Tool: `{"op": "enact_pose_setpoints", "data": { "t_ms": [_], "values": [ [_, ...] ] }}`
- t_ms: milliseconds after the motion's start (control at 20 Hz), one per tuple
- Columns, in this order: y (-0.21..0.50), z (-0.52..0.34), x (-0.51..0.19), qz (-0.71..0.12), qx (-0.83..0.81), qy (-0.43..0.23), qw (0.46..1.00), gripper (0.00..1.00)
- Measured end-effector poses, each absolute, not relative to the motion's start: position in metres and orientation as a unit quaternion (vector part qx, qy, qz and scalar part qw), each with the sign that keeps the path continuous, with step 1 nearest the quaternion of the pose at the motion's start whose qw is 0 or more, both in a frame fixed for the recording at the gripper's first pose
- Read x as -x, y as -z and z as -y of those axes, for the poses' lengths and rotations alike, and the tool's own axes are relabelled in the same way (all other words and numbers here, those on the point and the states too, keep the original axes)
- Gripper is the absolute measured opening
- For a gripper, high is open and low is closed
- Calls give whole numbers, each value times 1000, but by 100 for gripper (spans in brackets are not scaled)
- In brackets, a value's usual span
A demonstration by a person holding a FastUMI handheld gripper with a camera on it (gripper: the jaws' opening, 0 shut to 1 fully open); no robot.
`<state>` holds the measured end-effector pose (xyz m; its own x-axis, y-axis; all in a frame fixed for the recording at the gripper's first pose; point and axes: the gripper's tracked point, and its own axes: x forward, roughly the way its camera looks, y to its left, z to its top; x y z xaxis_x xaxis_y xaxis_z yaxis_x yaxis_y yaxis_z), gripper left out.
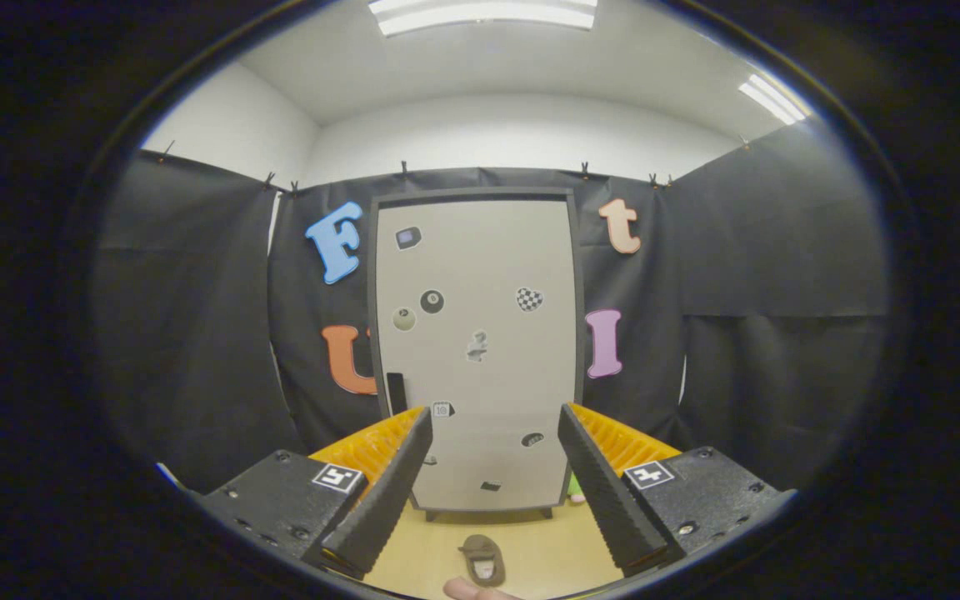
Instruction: Open the shoe cabinet door, grab the shoes and put them into the shoe cabinet, then close the shoe cabinet door.
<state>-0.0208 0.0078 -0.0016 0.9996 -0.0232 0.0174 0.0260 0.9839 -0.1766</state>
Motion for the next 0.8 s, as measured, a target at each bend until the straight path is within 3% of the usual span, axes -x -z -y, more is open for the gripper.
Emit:
{"op": "enact_pose_setpoints", "data": {
  "t_ms": [350, 800],
  "values": [
    [33, -48, 4, -3, 102, 4, 995, 99],
    [97, -134, -135, -21, 122, -44, 991, 99]
  ]
}}
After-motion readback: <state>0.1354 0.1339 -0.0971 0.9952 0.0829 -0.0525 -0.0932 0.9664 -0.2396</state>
